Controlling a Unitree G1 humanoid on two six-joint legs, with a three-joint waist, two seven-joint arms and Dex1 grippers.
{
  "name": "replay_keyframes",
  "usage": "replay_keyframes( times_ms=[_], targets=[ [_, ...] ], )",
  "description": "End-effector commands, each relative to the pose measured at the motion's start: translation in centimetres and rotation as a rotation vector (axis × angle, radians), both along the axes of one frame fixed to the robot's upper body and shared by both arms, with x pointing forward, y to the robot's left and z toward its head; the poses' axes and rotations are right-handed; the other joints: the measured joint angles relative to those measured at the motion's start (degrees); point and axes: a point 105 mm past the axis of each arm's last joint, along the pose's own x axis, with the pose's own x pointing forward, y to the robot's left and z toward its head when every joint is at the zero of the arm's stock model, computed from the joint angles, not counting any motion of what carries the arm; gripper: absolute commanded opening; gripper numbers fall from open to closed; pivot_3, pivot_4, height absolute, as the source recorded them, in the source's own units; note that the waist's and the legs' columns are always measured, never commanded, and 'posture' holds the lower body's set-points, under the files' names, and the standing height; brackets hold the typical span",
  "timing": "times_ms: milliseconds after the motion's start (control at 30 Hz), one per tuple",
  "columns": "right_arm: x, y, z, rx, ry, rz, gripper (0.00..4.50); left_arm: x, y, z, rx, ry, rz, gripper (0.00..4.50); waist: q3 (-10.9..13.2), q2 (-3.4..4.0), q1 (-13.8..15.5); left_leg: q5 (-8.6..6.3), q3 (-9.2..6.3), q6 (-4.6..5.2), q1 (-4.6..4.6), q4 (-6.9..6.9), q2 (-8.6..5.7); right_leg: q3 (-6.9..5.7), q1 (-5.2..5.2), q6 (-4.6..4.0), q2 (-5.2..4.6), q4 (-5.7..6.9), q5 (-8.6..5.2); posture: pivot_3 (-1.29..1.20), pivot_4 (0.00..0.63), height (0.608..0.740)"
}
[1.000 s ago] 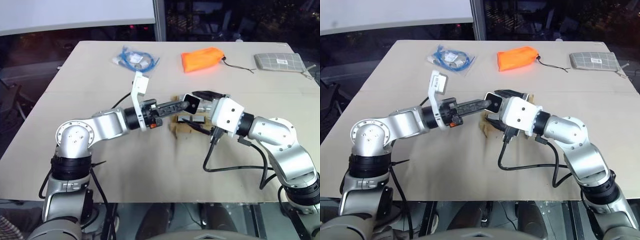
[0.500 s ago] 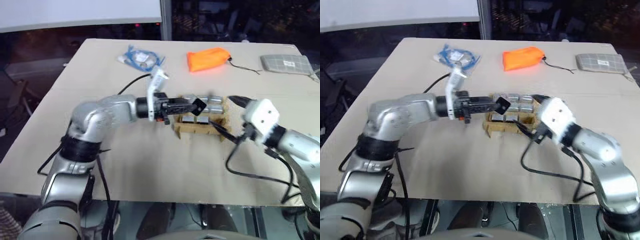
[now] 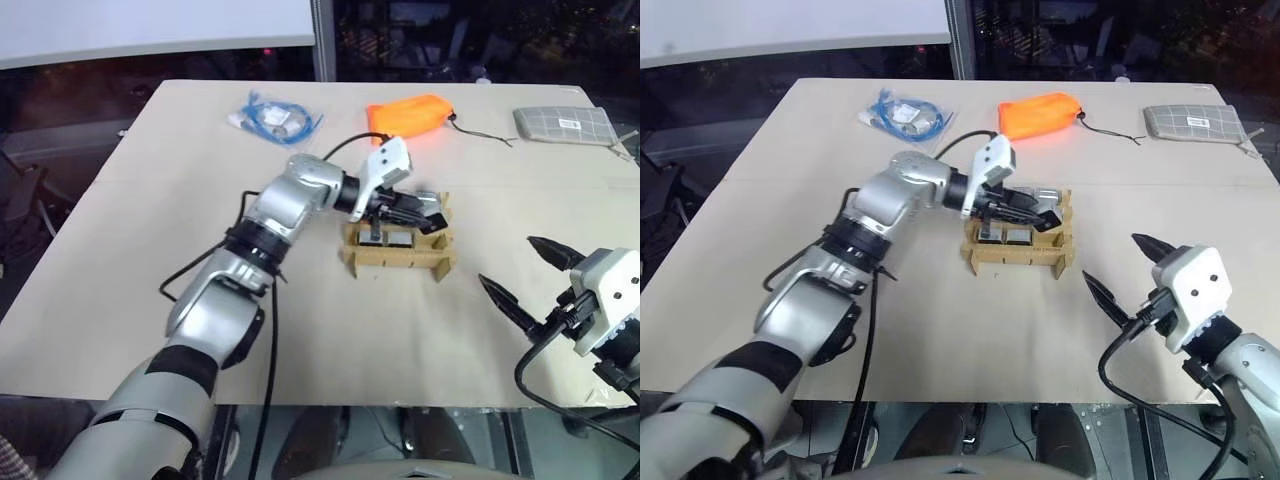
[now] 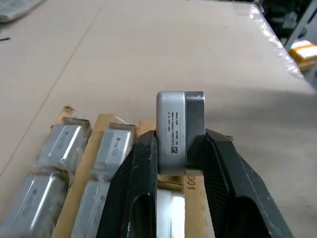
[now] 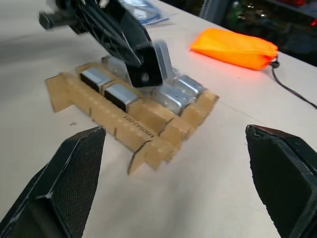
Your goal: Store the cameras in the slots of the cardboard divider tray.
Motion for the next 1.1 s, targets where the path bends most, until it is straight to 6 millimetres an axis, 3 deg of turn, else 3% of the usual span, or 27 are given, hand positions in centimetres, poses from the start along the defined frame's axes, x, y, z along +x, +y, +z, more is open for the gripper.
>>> replay_keyframes(
  times_ms=[33,267,1067,1100],
  targets=[
    [-0.6,0.7,1.0,-0.007,-0.055,0.009,4.50,0.5,-1.9,0.7,0.047,-0.085,-0.034,0.70,0.0,-0.01,-0.4,0.00,-0.01,-0.01,-0.01,0.00,0.00,-0.01,-0.01,0.00,0.00,0.00,0.00,0.00,0.150,0.740],
    [-1.8,0.4,0.8,-0.010,-0.029,0.010,4.50,1.7,-1.8,-0.7,0.172,-0.122,-0.015,0.70,0.0,-0.03,-0.5,-0.02,-0.07,0.04,-0.01,0.03,-0.04,-0.06,0.02,0.02,0.02,0.02,-0.01,0.00,0.150,0.740],
    [-1.8,0.5,0.4,-0.019,-0.032,-0.036,4.50,1.8,-0.7,-1.9,0.360,-0.122,-0.039,0.70,0.0,-0.03,-0.6,-0.04,-0.21,0.07,0.01,0.26,-0.06,-0.25,0.19,0.03,0.19,0.12,-0.01,0.00,0.150,0.740],
    [-1.9,0.5,0.3,-0.020,-0.031,-0.036,4.50,1.8,-0.9,-1.9,0.352,-0.126,-0.040,1.20,0.0,-0.03,-0.7,-0.04,-0.21,0.07,0.01,0.27,-0.05,-0.24,0.18,0.03,0.19,0.12,-0.01,0.00,0.150,0.740]
  ],
)
